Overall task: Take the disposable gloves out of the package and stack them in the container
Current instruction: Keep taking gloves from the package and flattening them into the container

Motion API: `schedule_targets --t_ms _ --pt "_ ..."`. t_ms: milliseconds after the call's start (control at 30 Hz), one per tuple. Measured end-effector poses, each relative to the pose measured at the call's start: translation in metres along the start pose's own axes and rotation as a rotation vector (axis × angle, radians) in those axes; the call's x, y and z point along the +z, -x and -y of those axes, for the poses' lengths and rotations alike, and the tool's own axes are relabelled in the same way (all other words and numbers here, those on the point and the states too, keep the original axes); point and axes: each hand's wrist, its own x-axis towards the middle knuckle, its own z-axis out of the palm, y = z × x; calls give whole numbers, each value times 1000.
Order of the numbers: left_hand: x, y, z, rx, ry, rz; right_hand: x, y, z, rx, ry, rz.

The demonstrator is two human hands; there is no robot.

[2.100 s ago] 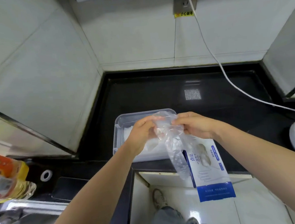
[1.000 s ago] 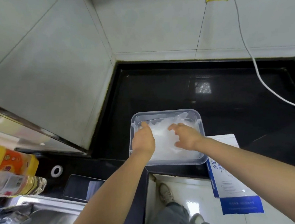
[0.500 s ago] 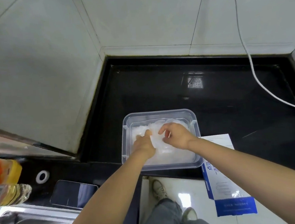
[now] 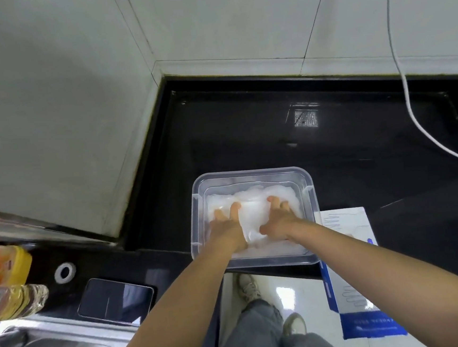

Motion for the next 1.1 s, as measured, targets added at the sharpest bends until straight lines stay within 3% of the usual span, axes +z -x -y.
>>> schedule_targets --t_ms 167,233,300,367,500,600,800,1100 --pt "-11 10 -2 59 -28 28 -17 16 5 -44 -7 88" --pt "-21 21 -7 53 -24 -79 -30 29 6 -127 -6 89" --pt "-31 35 -16 50 -12 -251 -42 42 5 -262 -8 7" --pt "-33 50 -30 70 39 -418 -55 57 -2 -399 -166 -125" --pt "-33 81 -70 119 185 -590 -80 80 -34 -460 -480 -388" --pt "-17 109 -109 230 250 -549 -86 88 -78 -394 -483 -503" --pt "44 135 -154 456 190 -294 -52 83 -157 -164 -70 -330" --pt "92 97 -151 310 71 -97 -12 68 -168 -135 270 -337"
